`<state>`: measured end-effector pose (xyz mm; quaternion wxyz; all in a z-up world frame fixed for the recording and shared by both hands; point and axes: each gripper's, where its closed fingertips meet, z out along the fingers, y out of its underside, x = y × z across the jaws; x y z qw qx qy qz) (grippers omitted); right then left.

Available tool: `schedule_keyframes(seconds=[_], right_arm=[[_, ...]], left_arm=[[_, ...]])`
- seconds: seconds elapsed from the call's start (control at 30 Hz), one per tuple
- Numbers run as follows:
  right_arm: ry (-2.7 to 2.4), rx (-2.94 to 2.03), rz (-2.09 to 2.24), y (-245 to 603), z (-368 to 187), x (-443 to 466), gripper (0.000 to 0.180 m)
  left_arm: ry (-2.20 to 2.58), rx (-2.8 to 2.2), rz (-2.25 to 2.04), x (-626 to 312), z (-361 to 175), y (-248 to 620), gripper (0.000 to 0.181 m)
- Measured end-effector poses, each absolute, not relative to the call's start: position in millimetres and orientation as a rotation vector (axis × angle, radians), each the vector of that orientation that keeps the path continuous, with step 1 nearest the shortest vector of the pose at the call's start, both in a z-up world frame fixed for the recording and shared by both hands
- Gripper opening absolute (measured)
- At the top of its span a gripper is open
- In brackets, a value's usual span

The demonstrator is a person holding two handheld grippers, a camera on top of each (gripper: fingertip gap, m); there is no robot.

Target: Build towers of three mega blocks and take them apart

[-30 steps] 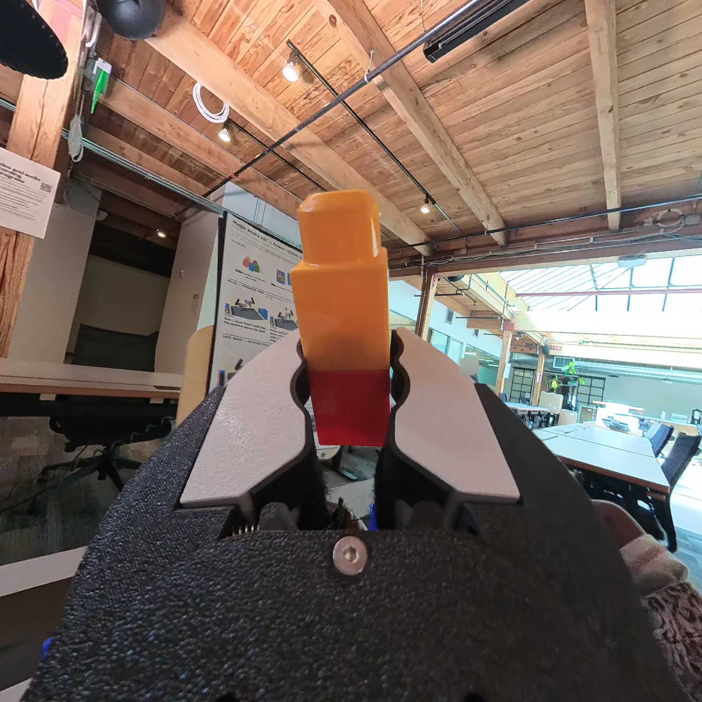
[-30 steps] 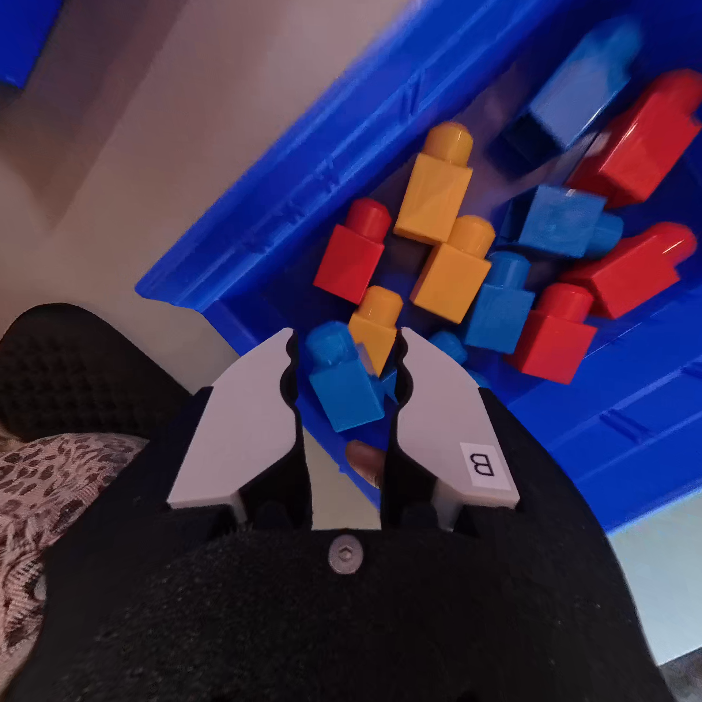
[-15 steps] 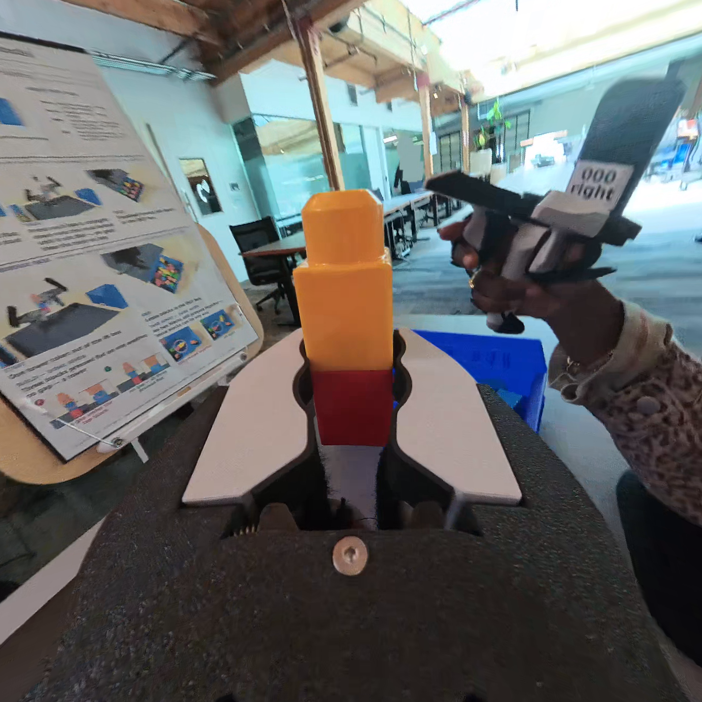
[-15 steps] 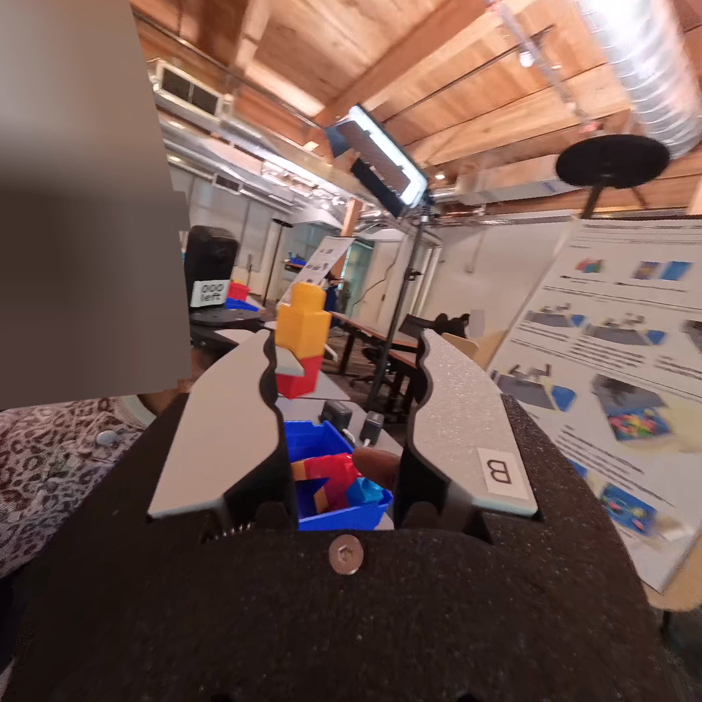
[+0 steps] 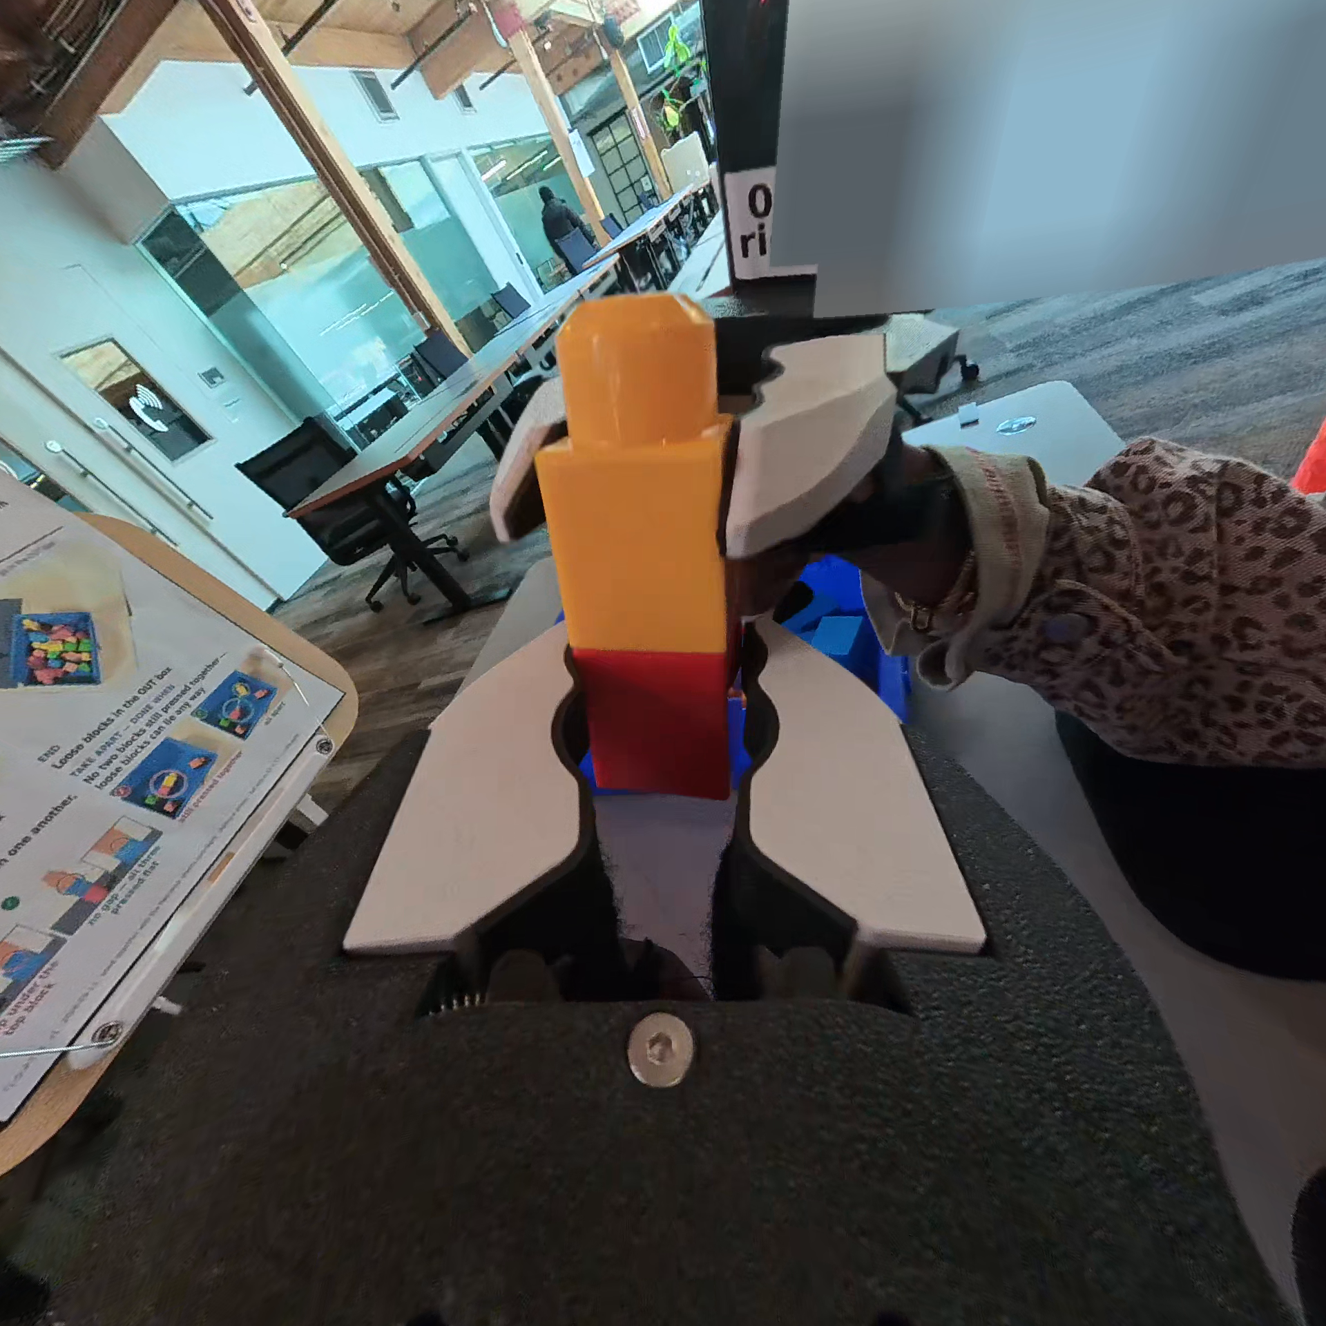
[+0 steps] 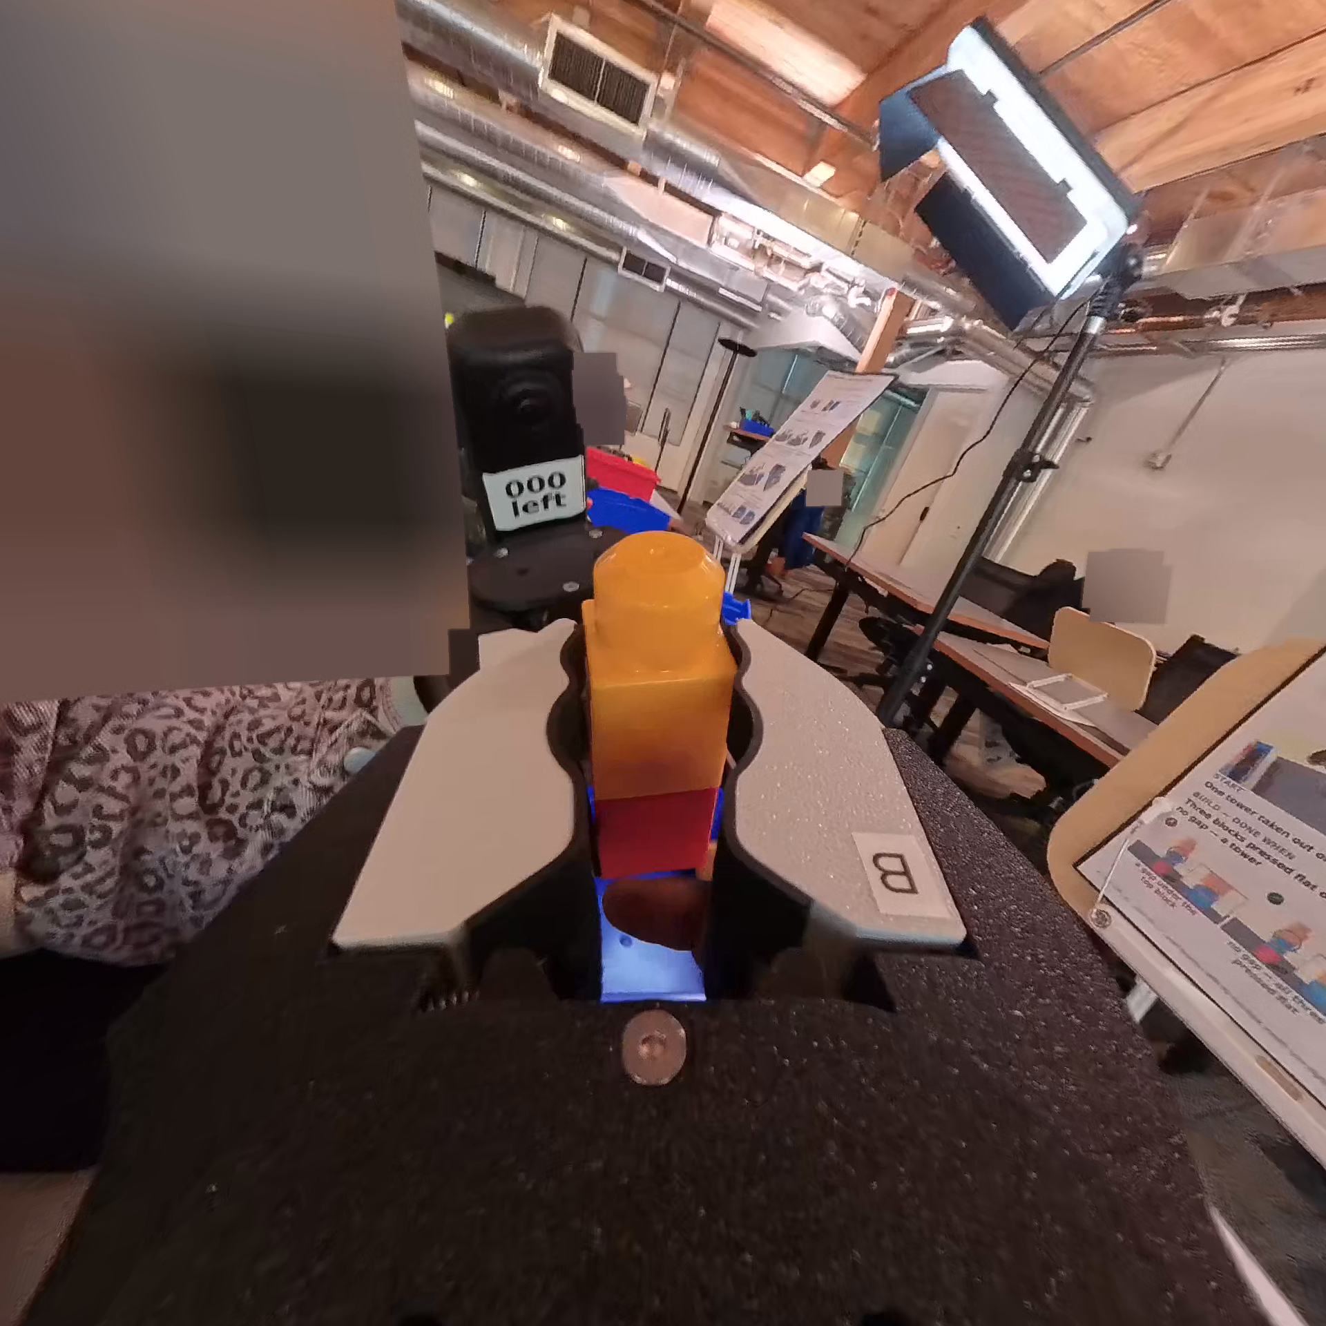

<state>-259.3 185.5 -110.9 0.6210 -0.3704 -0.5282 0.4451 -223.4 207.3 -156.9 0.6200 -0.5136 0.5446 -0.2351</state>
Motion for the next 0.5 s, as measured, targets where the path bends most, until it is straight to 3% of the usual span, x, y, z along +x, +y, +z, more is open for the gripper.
schedule_keyframes(seconds=[0.23,0.37,0.5], right_arm=[[-1.16,-0.842,1.018,187.2,-100.5,-254.6,0.036],[-0.791,-0.584,1.29,177.0,-37.8,-194.3,0.036],[-0.665,-0.808,0.972,229.4,-50.1,-141.4,0.036]], left_arm=[[1.209,-1.252,-0.635,-222.7,-153.0,206.7,0.038],[1.27,-1.505,-0.23,-259.1,-202.6,249.2,0.038],[1.084,-1.394,-0.425,-267.2,-168.0,247.3,0.038]])
